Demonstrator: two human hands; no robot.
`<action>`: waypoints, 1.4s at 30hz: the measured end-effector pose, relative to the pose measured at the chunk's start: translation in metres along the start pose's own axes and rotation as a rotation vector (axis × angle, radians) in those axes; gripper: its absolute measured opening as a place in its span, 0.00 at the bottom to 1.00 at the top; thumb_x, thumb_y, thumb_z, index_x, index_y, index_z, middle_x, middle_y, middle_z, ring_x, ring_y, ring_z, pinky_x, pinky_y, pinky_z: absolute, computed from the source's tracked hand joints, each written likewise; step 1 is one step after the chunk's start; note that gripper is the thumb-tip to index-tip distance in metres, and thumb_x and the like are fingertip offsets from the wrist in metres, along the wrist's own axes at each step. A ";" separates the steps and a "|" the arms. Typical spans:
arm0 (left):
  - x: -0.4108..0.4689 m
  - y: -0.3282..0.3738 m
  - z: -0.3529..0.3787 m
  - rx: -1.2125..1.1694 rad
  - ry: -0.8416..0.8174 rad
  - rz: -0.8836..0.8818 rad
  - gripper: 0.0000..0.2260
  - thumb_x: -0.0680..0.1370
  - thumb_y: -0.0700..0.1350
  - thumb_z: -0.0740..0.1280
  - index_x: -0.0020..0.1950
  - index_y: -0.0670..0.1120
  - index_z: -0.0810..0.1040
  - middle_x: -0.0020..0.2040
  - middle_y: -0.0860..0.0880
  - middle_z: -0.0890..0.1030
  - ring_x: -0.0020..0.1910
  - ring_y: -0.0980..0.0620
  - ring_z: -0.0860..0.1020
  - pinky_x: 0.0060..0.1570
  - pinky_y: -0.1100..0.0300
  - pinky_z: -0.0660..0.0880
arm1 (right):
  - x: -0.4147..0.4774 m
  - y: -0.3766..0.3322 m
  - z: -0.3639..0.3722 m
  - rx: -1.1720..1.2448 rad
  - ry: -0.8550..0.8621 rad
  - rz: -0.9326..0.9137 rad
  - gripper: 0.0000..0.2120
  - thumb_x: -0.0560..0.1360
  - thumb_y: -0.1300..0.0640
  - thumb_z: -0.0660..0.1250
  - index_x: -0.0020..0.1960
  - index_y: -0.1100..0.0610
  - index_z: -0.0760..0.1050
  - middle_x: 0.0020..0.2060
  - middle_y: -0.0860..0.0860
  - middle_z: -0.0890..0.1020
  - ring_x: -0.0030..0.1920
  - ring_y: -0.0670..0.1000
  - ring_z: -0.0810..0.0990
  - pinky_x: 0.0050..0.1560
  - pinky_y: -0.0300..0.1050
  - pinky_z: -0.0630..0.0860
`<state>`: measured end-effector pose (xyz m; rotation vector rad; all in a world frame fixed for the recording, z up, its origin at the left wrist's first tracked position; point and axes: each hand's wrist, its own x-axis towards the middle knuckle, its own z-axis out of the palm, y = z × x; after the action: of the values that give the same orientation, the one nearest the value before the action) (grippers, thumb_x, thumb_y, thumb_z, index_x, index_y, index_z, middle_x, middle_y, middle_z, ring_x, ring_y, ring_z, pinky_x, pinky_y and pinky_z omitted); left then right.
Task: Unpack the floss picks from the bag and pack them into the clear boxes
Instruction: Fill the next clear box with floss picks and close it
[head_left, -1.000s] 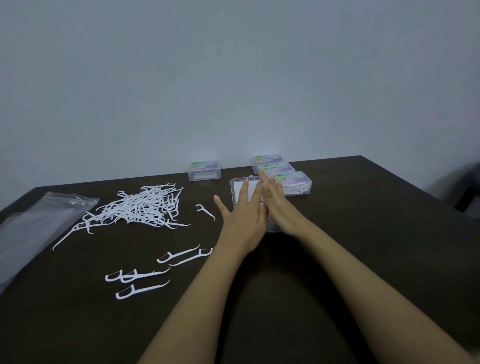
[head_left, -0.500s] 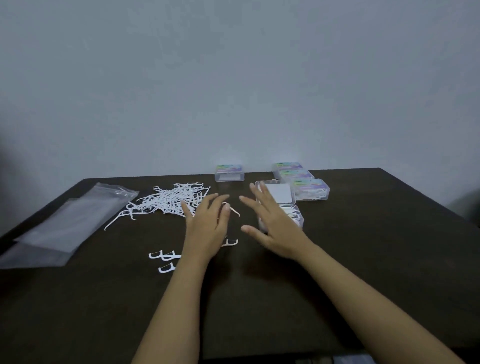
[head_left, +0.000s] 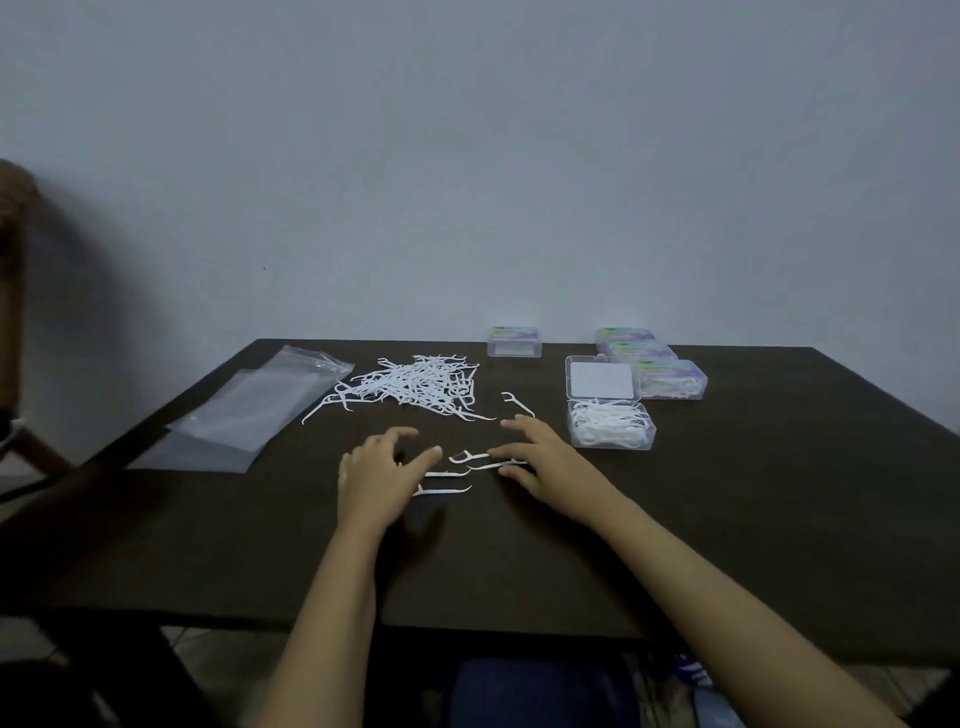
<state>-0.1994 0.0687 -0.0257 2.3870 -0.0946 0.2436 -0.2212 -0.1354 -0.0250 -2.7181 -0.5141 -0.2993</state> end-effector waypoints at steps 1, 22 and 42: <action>-0.003 -0.001 -0.002 -0.016 -0.039 0.029 0.18 0.73 0.55 0.68 0.61 0.53 0.75 0.60 0.49 0.76 0.63 0.49 0.70 0.68 0.51 0.62 | 0.002 -0.002 0.001 -0.014 0.006 -0.001 0.15 0.79 0.56 0.61 0.64 0.56 0.74 0.71 0.54 0.65 0.73 0.51 0.58 0.72 0.45 0.58; -0.017 0.044 0.006 0.563 -0.028 0.169 0.07 0.80 0.42 0.59 0.51 0.44 0.76 0.53 0.46 0.79 0.57 0.45 0.75 0.55 0.55 0.65 | 0.056 -0.041 -0.023 -0.331 -0.231 0.321 0.15 0.75 0.68 0.61 0.61 0.64 0.70 0.61 0.60 0.73 0.60 0.60 0.74 0.56 0.49 0.71; 0.040 0.093 0.017 0.604 -0.207 -0.046 0.16 0.78 0.37 0.59 0.65 0.43 0.72 0.66 0.43 0.71 0.66 0.45 0.70 0.58 0.56 0.72 | 0.097 0.024 -0.028 0.179 -0.059 0.694 0.10 0.71 0.68 0.63 0.32 0.60 0.70 0.13 0.48 0.73 0.16 0.40 0.73 0.31 0.33 0.74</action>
<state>-0.1702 -0.0112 0.0315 3.0075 -0.0678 -0.0048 -0.1273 -0.1367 0.0195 -2.5411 0.3791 0.0139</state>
